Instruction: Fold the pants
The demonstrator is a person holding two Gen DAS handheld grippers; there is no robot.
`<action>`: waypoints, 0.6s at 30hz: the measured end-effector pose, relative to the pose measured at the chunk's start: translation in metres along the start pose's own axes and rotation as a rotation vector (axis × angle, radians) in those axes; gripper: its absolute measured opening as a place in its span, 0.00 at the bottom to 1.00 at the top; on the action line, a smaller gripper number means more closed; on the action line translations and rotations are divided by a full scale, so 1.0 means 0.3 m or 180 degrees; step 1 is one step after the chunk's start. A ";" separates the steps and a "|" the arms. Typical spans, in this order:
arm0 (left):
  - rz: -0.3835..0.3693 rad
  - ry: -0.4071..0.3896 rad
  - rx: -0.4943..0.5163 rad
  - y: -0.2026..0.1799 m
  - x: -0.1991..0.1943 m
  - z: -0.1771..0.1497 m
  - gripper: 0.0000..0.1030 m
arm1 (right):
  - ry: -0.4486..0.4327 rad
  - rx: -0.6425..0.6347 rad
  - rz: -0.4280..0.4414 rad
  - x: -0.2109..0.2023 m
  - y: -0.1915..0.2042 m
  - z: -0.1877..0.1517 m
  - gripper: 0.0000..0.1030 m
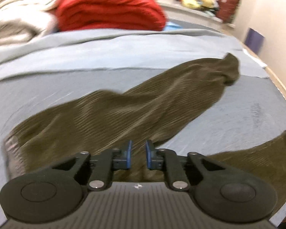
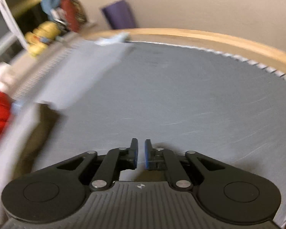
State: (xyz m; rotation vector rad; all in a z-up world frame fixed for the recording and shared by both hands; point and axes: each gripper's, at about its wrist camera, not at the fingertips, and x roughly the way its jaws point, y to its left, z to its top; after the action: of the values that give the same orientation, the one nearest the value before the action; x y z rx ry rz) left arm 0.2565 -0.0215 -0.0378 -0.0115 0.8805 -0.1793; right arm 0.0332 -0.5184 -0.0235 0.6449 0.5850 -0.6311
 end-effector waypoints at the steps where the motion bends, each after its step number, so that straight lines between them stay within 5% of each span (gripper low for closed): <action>1: -0.0039 -0.0030 0.0067 -0.042 0.025 0.018 0.15 | 0.0016 0.0050 0.0146 -0.035 0.061 -0.010 0.13; 5: -0.0133 -0.0008 0.0265 -0.160 0.137 0.053 0.15 | 0.0188 0.0066 0.0840 -0.107 0.310 -0.119 0.28; 8: -0.0169 0.0085 0.0389 -0.224 0.232 0.068 0.15 | 0.0545 -0.0266 0.1148 -0.035 0.462 -0.182 0.28; 13: -0.0267 0.0196 0.0491 -0.285 0.374 0.083 0.20 | 0.0832 -0.0301 0.0990 0.141 0.549 -0.211 0.28; 18: -0.0166 0.0361 0.0404 -0.284 0.520 0.072 0.46 | 0.0984 -0.0101 0.0958 0.292 0.580 -0.218 0.29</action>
State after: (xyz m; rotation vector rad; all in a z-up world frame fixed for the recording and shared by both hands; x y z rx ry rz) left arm 0.3573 -0.1318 -0.1363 0.0949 0.9810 -0.2865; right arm 0.1918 -0.3935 -0.0619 0.7894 0.7652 -0.2400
